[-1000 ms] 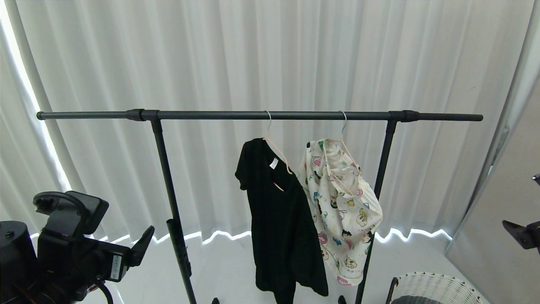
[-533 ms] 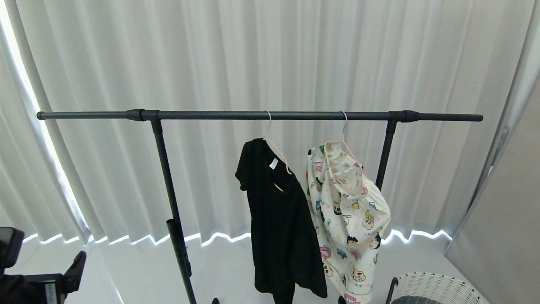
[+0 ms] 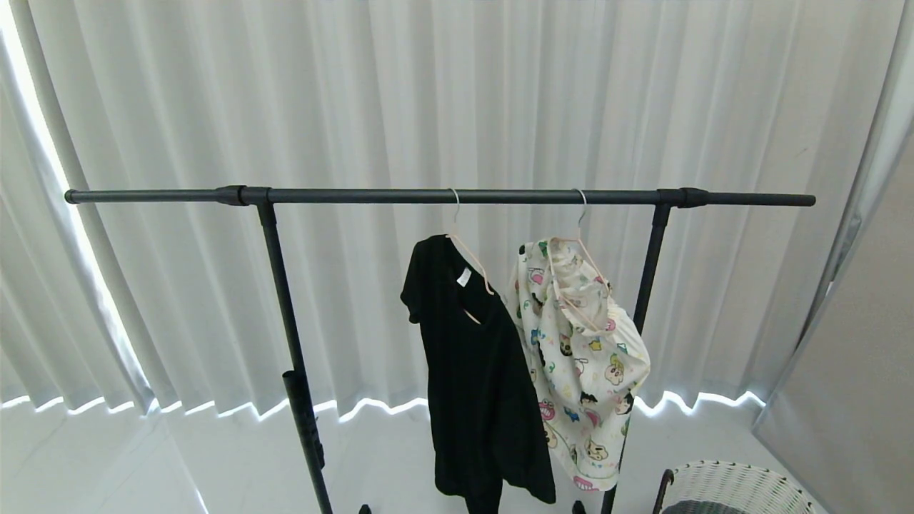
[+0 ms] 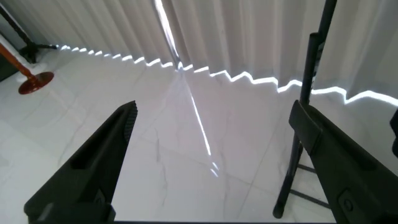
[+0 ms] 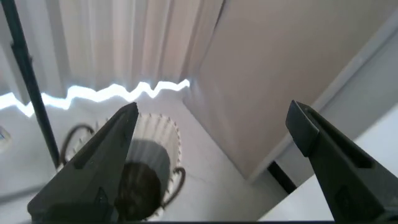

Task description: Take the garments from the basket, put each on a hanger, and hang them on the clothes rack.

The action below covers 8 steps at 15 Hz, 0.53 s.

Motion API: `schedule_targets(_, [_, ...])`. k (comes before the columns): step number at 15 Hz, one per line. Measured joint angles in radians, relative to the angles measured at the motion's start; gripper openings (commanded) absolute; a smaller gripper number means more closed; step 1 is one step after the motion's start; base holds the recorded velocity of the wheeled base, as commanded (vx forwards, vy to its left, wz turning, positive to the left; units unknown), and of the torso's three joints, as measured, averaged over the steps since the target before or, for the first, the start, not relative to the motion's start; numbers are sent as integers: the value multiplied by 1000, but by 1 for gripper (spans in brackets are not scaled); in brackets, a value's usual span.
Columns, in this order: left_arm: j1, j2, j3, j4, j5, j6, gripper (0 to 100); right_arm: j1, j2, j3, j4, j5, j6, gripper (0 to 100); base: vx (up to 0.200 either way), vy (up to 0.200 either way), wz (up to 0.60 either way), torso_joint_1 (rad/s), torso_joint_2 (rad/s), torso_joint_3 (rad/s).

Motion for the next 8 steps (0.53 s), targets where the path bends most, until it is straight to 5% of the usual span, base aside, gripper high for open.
schedule_targets(6, [0, -180, -14, 45, 17, -1, 100, 31, -131, 51, -46, -1, 23, 100, 0, 0, 0, 0, 0, 0])
schedule_targets(8, [-3, -192, -14, 45, -106, 1, 100, 32, -139, 54, -47, 32, 29, 100, 0, 0, 0, 0, 0, 0])
